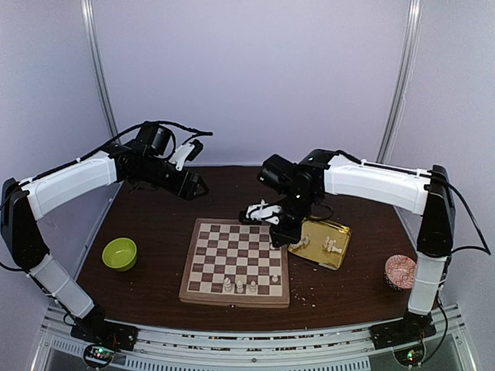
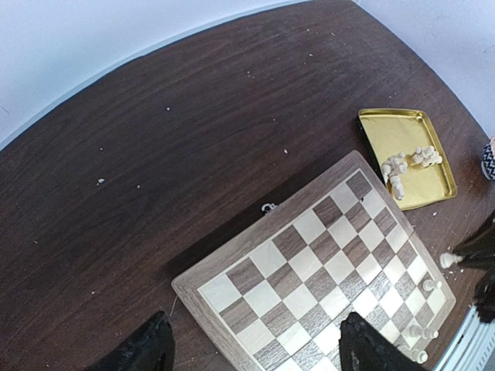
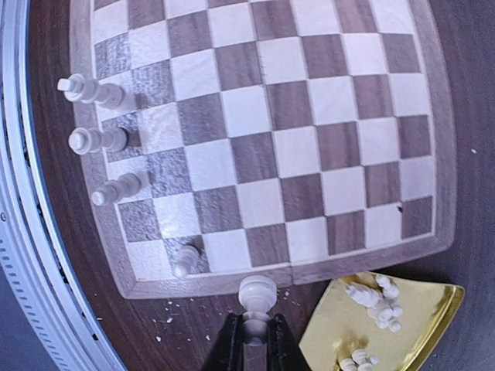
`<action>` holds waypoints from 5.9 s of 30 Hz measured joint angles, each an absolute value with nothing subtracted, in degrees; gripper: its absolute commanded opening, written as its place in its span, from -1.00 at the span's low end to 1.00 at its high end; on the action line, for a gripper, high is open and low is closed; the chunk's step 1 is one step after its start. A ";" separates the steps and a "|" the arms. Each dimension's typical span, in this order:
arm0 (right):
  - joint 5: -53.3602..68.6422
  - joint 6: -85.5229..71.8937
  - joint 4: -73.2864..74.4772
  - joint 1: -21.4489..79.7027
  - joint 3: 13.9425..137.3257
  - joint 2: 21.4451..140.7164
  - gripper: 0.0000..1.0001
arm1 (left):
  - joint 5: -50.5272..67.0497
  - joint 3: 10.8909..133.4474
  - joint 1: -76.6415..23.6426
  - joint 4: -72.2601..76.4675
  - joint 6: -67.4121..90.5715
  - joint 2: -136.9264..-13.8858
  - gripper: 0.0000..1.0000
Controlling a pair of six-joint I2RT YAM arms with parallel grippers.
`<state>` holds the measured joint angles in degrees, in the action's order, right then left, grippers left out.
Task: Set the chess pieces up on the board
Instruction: Place the pawn at g2, then pick up the pawn from the storage box.
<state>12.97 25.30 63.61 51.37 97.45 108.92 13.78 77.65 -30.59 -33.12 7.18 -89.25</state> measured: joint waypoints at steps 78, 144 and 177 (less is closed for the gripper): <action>13.32 28.10 67.79 52.90 99.94 113.14 -0.58 | 15.90 77.36 -30.61 -33.01 6.15 -89.14 0.50; 8.82 28.34 56.73 24.14 77.41 109.10 -0.59 | 17.54 77.14 -33.78 -31.35 4.47 -92.75 0.50; 17.17 28.77 59.51 22.02 78.89 107.42 -0.97 | 16.93 77.14 -34.83 -31.40 4.38 -93.01 0.50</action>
<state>17.17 28.77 59.51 22.02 78.89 107.42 16.93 77.14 -34.83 -31.40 4.38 -93.01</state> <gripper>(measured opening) 0.084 0.750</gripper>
